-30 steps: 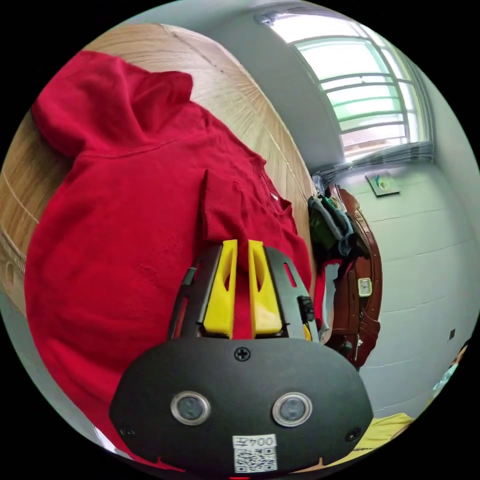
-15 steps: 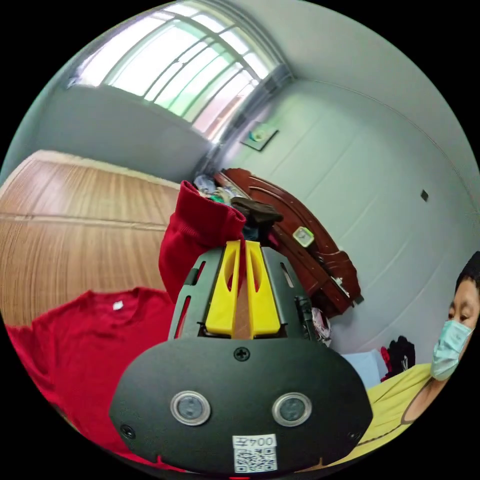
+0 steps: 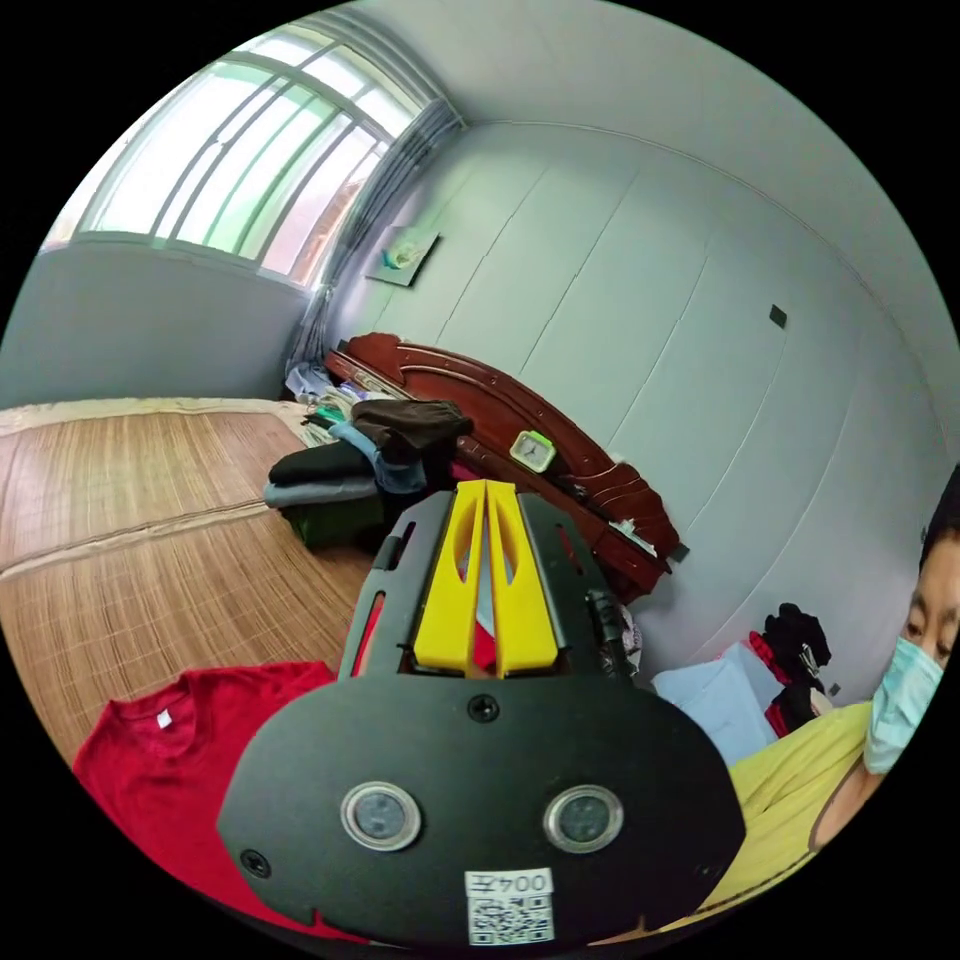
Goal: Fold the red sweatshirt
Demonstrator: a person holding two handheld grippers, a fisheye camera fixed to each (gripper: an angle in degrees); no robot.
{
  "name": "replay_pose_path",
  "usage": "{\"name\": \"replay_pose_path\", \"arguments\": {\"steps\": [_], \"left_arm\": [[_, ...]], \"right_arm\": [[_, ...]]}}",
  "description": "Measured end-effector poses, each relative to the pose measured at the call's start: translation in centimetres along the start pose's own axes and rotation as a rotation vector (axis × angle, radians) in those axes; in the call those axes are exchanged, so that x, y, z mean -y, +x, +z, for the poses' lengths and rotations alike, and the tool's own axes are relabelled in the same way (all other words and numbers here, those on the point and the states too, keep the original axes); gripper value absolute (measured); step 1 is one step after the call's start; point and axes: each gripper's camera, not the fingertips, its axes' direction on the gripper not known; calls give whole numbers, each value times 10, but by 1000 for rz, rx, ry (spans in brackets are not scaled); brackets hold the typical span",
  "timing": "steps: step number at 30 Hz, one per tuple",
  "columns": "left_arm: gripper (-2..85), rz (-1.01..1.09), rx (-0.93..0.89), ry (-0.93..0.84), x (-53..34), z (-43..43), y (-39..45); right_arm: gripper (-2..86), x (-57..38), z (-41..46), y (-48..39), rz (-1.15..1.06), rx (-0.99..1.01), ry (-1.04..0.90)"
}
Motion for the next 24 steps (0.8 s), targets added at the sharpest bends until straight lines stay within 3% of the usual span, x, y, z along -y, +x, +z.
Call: {"name": "replay_pose_path", "arguments": {"steps": [6, 11, 17, 24], "left_arm": [[1, -95, 193, -104, -78, -15, -70], [2, -215, 402, -401, -207, -10, -129], [2, -257, 569, -614, -294, 2, -154], [3, -287, 530, -586, -300, 0, -177]], "right_arm": [[174, -24, -51, 48, 87, 283, 144], [152, -40, -89, 135, 348, 467, 220], [144, -41, -119, 240, 702, 300, 320], [133, -10, -109, 297, 858, 48, 244]]}}
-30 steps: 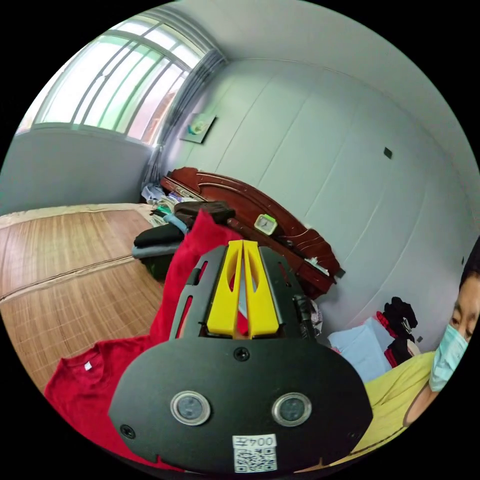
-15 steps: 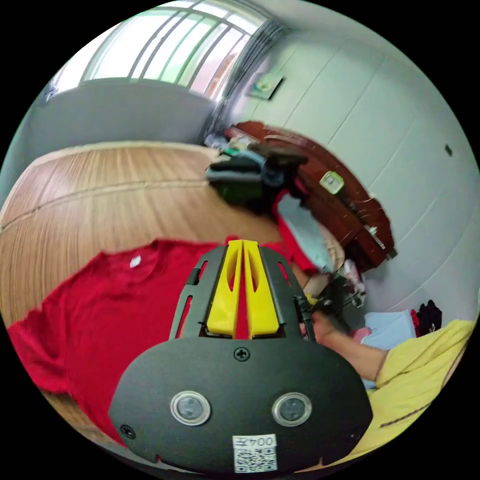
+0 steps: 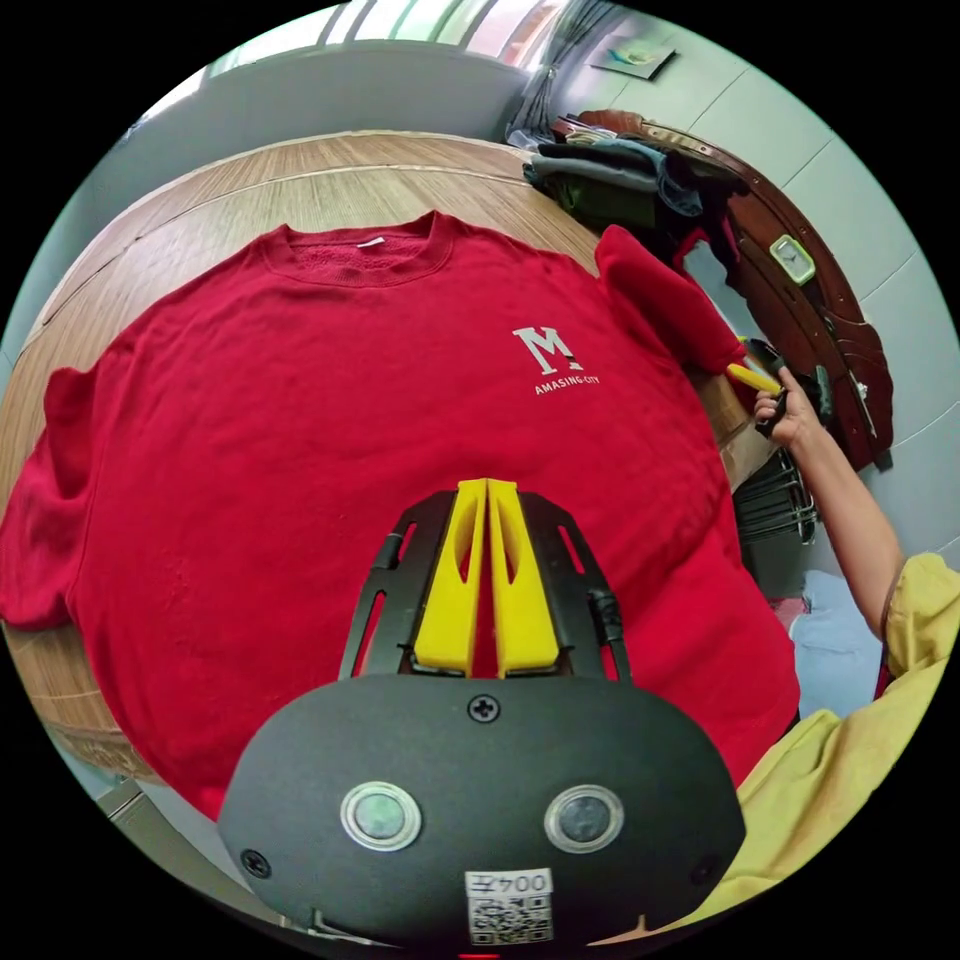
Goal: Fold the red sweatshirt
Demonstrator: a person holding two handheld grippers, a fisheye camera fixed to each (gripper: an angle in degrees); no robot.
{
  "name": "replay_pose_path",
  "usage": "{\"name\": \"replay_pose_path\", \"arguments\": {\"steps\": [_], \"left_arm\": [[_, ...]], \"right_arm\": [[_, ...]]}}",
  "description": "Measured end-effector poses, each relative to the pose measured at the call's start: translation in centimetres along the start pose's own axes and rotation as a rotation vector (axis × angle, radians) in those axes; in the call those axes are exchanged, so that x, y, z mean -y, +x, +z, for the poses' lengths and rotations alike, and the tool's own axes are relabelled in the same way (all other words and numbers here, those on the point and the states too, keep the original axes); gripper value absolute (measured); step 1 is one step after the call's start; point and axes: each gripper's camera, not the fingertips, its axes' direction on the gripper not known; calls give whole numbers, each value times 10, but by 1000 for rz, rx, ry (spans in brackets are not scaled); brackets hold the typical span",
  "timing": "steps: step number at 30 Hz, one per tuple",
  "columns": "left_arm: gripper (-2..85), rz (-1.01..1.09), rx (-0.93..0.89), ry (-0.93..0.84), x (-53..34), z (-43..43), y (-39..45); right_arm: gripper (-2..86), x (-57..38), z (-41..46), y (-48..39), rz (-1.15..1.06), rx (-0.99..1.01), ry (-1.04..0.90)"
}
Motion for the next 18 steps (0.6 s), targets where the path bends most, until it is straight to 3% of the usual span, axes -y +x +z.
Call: {"name": "replay_pose_path", "arguments": {"steps": [5, 9, 14, 18], "left_arm": [[4, -34, -14, 47, -4, 0, -14], [4, -59, -39, 57, -3, -1, -28], [6, -90, -92, 50, -2, -8, -51], [8, -139, -154, 118, -14, -26, -75]], "right_arm": [[74, 10, 25, -15, -29, -90, -8], [58, 7, 5, -47, -112, 49, 57], [56, -56, -42, -207, -627, 151, 142], [62, -136, -44, -306, -922, 306, 67]]}}
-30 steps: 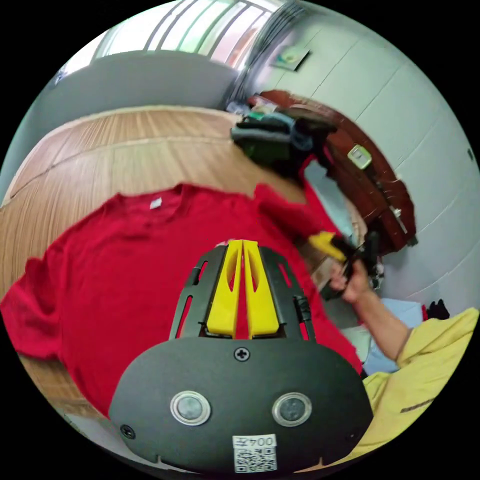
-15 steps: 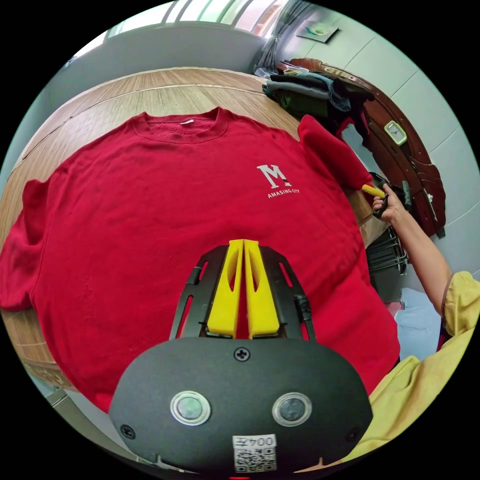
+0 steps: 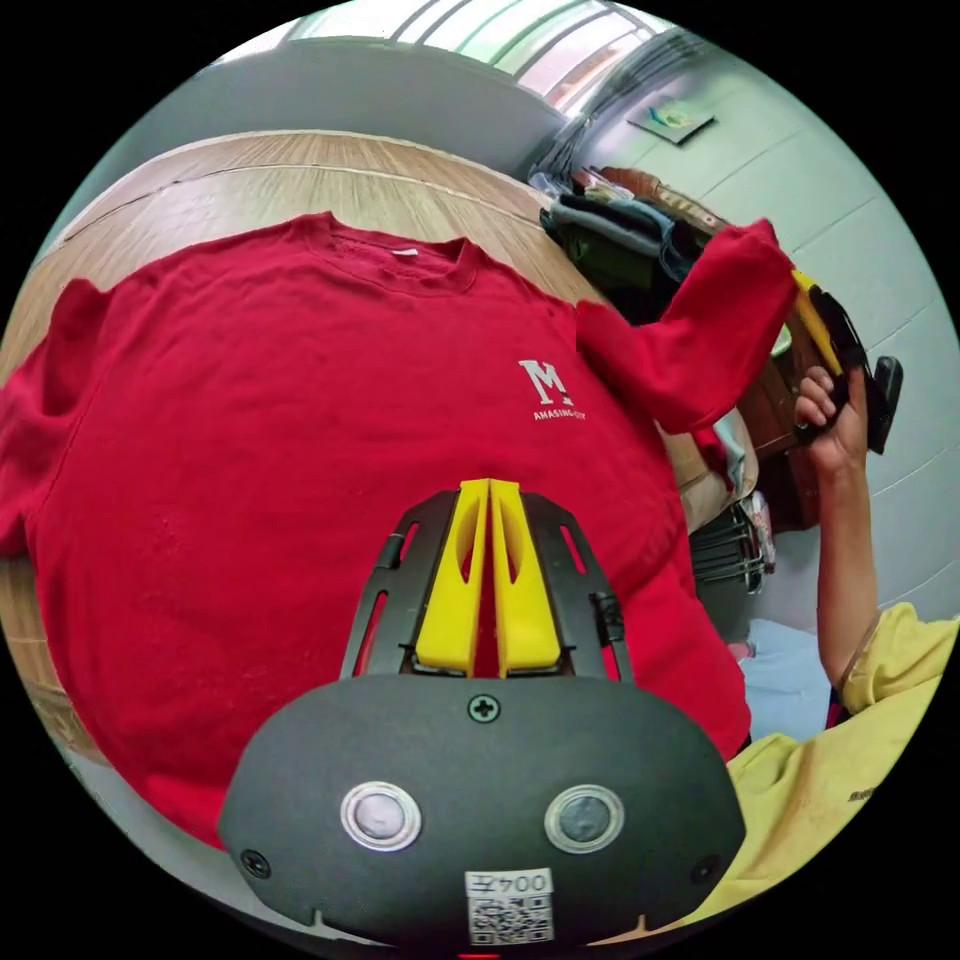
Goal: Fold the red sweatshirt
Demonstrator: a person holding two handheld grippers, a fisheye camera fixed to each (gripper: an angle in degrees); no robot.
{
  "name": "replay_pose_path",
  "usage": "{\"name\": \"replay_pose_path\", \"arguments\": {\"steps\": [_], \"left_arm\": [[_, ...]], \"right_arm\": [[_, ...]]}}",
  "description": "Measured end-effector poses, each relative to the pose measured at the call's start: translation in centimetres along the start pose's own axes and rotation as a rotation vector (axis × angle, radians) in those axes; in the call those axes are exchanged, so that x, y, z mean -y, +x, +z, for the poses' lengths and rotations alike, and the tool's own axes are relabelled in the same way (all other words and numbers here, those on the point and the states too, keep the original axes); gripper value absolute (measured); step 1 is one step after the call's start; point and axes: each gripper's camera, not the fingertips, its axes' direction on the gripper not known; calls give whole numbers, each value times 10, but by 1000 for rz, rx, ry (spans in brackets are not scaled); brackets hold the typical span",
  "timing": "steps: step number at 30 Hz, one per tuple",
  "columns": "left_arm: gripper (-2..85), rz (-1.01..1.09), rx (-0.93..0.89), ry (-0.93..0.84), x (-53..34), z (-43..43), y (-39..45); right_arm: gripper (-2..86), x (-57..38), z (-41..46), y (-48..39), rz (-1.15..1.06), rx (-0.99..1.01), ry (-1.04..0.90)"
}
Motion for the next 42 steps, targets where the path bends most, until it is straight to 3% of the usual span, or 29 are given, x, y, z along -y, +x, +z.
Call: {"name": "replay_pose_path", "arguments": {"steps": [2, 6, 14, 19, 29, 34, 39, 42], "left_arm": [[11, -33, -69, 57, -7, -22, -22], [18, -101, -95, 120, -22, -54, -64], [42, -175, -144, 139, -40, -82, -130], [76, -96, -103, 135, -12, -81, -123], [161, 254, 92, -46, 88, -57, -81], [175, 375, 100, -134, 113, -37, -65], [150, 407, 69, -214, 125, -19, -63], [66, 368, 4, -251, 130, -22, -65]], "right_arm": [[90, -5, 25, -62, -103, 212, -37], [140, -35, 58, -113, -127, 243, -173], [127, -144, 101, -91, 48, -112, -543], [124, -166, 131, -107, 14, -285, -630], [99, -168, 148, -138, -25, -309, -590], [106, -169, 155, -153, -51, -340, -590], [110, -170, 158, -159, -47, -327, -580], [113, -170, 158, -158, -23, -304, -572]]}}
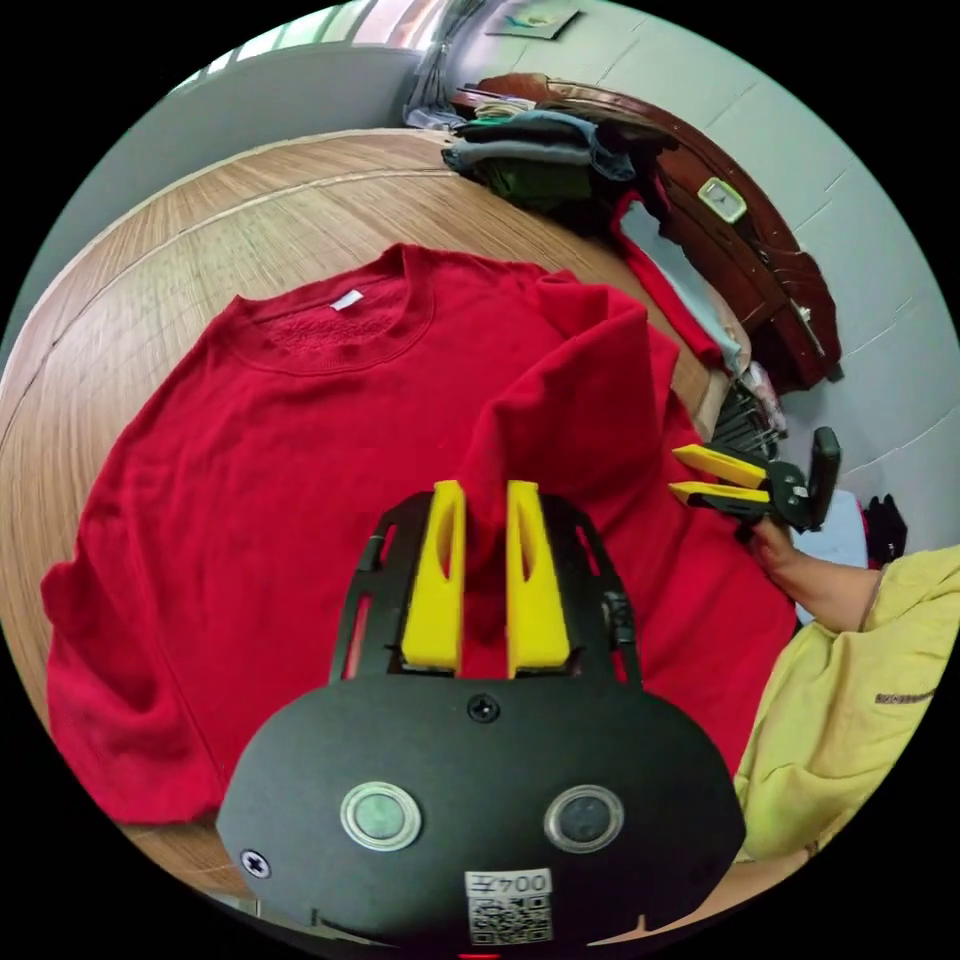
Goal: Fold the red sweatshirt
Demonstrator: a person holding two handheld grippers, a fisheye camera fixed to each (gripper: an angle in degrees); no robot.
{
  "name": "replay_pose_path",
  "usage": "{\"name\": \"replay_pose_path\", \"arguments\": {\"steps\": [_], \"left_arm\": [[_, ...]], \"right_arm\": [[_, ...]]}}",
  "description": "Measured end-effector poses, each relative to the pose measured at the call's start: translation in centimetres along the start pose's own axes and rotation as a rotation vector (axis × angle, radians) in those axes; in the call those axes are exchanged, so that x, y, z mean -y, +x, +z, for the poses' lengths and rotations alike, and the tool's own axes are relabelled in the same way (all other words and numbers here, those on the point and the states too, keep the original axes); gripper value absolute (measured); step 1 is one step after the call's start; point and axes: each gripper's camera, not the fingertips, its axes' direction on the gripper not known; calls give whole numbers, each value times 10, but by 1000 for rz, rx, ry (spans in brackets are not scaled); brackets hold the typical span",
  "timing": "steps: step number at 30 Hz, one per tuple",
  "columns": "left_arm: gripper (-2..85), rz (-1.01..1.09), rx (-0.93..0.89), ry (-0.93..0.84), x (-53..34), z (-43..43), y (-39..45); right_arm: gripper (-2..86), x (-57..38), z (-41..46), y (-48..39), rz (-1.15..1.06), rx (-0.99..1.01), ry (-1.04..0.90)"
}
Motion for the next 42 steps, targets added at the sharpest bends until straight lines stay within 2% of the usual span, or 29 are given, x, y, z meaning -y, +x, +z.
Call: {"name": "replay_pose_path", "arguments": {"steps": [4, 10, 17, 22, 31, 36, 39, 42], "left_arm": [[41, -35, -117, 37, 7, -49, 2], [35, -145, -89, -42, 4, -137, -8], [47, -352, -161, -137, -20, -96, -77], [69, -430, -235, 17, -53, -92, -92], [84, -562, -176, 242, -130, -128, -82], [91, -456, -114, 136, -145, -97, -28], [101, -446, -35, 155, -161, -72, 8], [98, -367, 152, 184, -160, -56, 55]], "right_arm": [[116, -1, 1, -10, -13, -30, -3], [119, -4, 2, -13, -9, -21, 1], [120, -9, 3, -17, -15, -34, -1], [118, -13, 4, -17, -16, -37, -2], [121, -23, 4, -12, -13, -23, 0], [121, -29, 4, -8, -11, -20, 0], [122, -33, 5, -6, -12, -19, 0], [124, -37, 4, -3, -20, -6, -2]]}}
